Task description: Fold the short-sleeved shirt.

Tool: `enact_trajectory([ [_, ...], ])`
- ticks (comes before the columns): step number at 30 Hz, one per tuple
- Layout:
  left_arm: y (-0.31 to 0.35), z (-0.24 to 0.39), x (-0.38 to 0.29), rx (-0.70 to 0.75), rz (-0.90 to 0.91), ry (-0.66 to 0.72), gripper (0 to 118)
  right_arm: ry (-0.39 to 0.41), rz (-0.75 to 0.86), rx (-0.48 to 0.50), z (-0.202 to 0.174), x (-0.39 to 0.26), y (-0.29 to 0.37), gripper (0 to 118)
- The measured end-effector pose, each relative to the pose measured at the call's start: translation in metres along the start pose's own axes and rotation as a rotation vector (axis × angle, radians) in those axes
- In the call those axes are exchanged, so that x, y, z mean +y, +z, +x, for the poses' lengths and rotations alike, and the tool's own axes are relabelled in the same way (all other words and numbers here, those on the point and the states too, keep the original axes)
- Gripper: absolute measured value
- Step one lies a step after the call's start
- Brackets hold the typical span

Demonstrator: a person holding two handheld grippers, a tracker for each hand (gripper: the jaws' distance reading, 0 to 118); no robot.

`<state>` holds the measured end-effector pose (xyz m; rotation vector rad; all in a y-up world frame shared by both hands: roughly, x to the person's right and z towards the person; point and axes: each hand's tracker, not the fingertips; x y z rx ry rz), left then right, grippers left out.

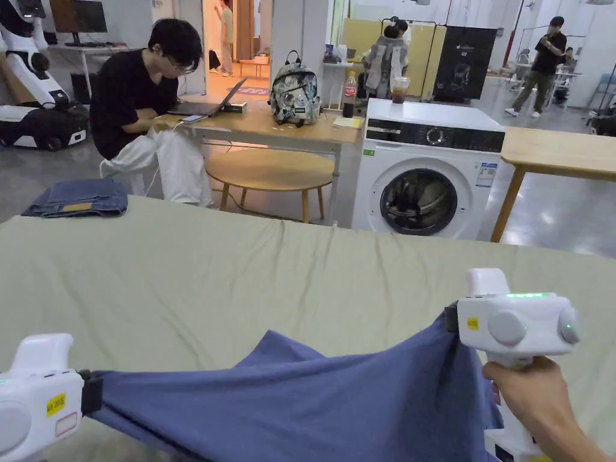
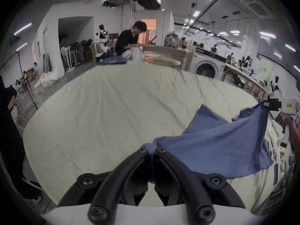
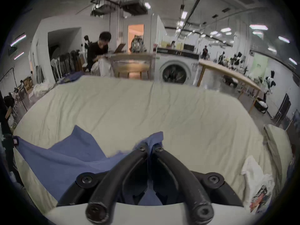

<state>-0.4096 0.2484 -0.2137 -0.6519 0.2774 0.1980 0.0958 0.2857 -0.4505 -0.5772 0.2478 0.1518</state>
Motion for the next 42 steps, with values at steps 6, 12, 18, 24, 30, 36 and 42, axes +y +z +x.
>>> enact_trajectory([
  [6,0.023,0.031,0.071,-0.025,0.123,-0.09,0,0.004,0.147,-0.11,0.024,0.033,0.073,2],
  [12,0.059,0.074,0.154,-0.051,0.223,-0.141,0,-0.049,0.294,-0.212,0.053,0.077,0.131,2],
  [18,0.073,0.096,0.232,-0.065,0.295,-0.129,0,-0.062,0.363,-0.258,0.072,0.12,0.162,2],
  [24,0.075,0.118,0.281,-0.05,0.335,-0.132,0,-0.08,0.43,-0.295,0.078,0.158,0.17,2],
  [30,0.073,0.125,0.325,-0.031,0.392,-0.125,0,-0.075,0.461,-0.318,0.082,0.201,0.157,2],
  [36,0.067,0.135,0.37,-0.021,0.434,-0.112,0,-0.079,0.494,-0.34,0.086,0.243,0.14,2],
  [42,0.062,0.15,0.392,0.002,0.482,-0.13,0,-0.071,0.545,-0.376,0.09,0.265,0.134,2],
])
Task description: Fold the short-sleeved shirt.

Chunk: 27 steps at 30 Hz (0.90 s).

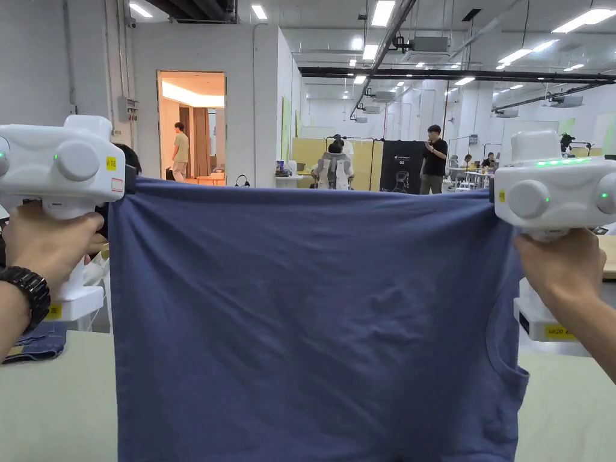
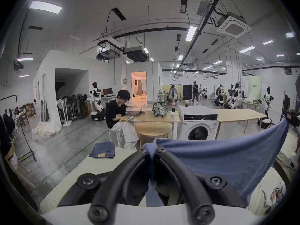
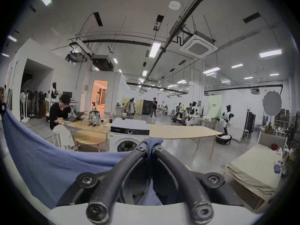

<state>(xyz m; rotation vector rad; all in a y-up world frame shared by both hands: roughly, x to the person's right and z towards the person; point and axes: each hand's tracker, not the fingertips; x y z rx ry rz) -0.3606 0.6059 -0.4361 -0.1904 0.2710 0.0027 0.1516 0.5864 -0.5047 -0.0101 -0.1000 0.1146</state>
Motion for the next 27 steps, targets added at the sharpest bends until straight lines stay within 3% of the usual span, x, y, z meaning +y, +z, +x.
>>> enact_trajectory([
  [6,0.0,0.006,-0.018,-0.002,0.008,-0.012,0,0.003,0.007,-0.011,0.003,-0.021,0.009,2],
  [13,0.014,-0.003,-0.093,-0.022,-0.064,-0.027,0,0.058,-0.067,0.01,0.001,-0.087,0.049,2],
  [27,0.135,-0.047,-0.228,-0.072,-0.153,0.022,0,0.114,-0.168,0.062,0.016,-0.183,0.202,2],
])
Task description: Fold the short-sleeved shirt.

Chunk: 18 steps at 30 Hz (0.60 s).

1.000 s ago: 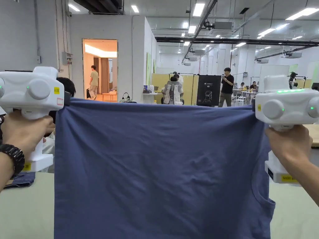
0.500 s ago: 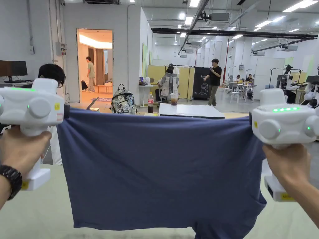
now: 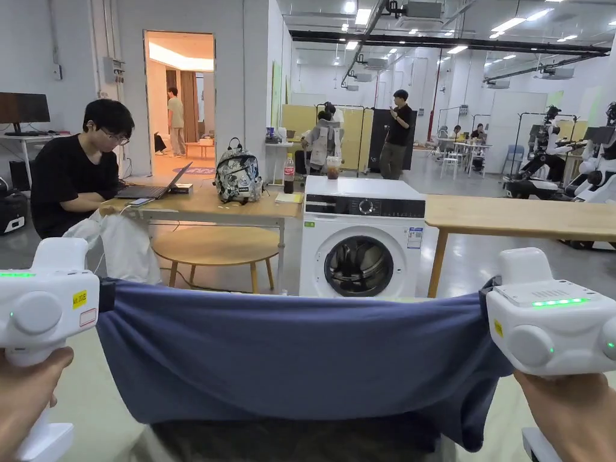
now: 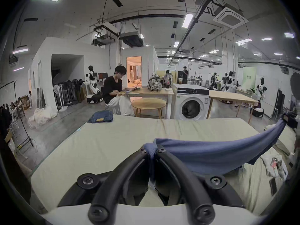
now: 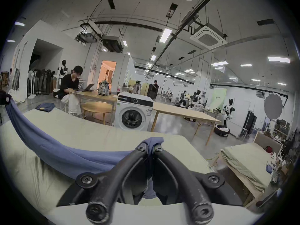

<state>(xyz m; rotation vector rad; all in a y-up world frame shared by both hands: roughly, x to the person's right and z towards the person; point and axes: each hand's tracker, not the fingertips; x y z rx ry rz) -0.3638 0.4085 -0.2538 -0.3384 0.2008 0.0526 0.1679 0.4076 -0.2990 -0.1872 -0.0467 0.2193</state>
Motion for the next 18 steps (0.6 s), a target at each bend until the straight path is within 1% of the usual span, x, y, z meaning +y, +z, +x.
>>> enact_trajectory([
  [5,0.039,-0.009,-0.046,-0.012,-0.019,0.018,0,0.012,-0.04,0.028,0.0,-0.034,0.041,2],
  [8,0.057,-0.012,-0.076,-0.021,-0.05,0.004,0,-0.005,-0.073,0.045,0.0,-0.06,0.062,2],
  [11,0.083,-0.01,-0.106,-0.035,-0.081,0.001,0,-0.001,-0.108,0.047,-0.002,-0.088,0.083,2],
  [15,0.111,-0.01,-0.151,-0.048,-0.126,0.021,0,-0.02,-0.194,0.063,-0.001,-0.128,0.109,2],
  [18,0.119,-0.009,-0.186,-0.04,-0.216,-0.006,0,0.0,-0.284,0.098,-0.003,-0.159,0.122,2],
])
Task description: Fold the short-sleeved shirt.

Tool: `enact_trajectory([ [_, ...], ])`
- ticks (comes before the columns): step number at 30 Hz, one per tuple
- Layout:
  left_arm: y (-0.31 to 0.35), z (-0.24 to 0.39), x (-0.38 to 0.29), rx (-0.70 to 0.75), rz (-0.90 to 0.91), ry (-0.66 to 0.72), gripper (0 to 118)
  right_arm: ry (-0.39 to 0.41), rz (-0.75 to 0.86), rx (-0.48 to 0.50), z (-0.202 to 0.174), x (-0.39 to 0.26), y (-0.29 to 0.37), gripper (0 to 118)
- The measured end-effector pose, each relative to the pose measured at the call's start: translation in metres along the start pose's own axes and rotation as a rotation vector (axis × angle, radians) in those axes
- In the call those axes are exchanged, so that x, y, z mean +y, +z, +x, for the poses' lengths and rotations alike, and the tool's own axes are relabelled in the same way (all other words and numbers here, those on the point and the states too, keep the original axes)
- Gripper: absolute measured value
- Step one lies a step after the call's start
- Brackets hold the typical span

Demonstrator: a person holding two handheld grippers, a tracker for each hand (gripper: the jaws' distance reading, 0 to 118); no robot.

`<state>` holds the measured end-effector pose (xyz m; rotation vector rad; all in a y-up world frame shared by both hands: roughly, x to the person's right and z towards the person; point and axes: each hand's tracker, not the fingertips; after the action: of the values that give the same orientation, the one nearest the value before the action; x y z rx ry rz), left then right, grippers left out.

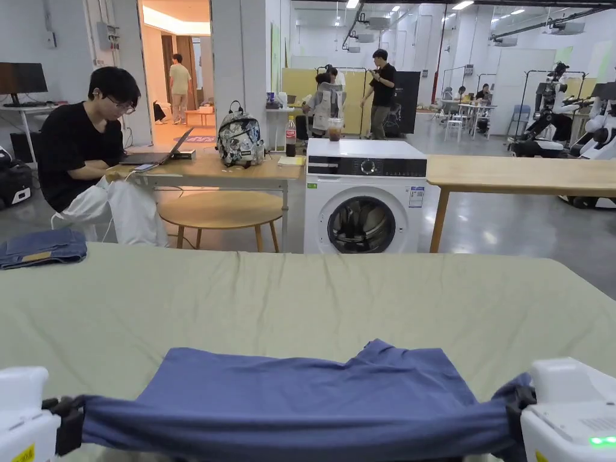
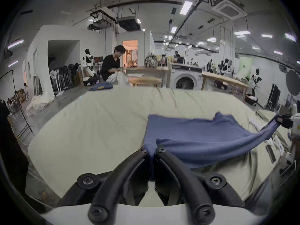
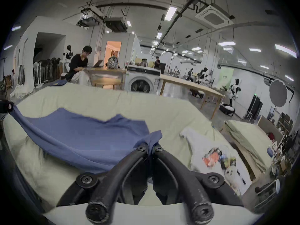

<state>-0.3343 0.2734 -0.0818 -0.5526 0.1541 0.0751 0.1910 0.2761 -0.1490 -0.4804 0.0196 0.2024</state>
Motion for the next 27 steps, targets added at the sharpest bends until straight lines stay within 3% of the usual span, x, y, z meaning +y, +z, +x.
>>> enact_trajectory([
  [14,-0.08,-0.012,-0.098,-0.009,-0.446,-0.067,0,0.042,-0.442,0.05,-0.004,-0.113,-0.041,2],
  [19,-0.096,-0.004,-0.106,0.005,-0.536,-0.112,0,0.109,-0.59,0.069,-0.011,-0.135,-0.066,3],
  [24,-0.1,-0.003,-0.105,0.015,-0.56,-0.122,0,0.105,-0.579,0.052,-0.013,-0.134,-0.065,6],
  [26,-0.102,-0.004,-0.102,0.016,-0.567,-0.099,0,0.083,-0.576,0.041,-0.011,-0.13,-0.061,18],
  [27,-0.098,-0.002,-0.098,0.017,-0.572,-0.094,0,0.081,-0.578,0.028,-0.009,-0.126,-0.059,29],
])
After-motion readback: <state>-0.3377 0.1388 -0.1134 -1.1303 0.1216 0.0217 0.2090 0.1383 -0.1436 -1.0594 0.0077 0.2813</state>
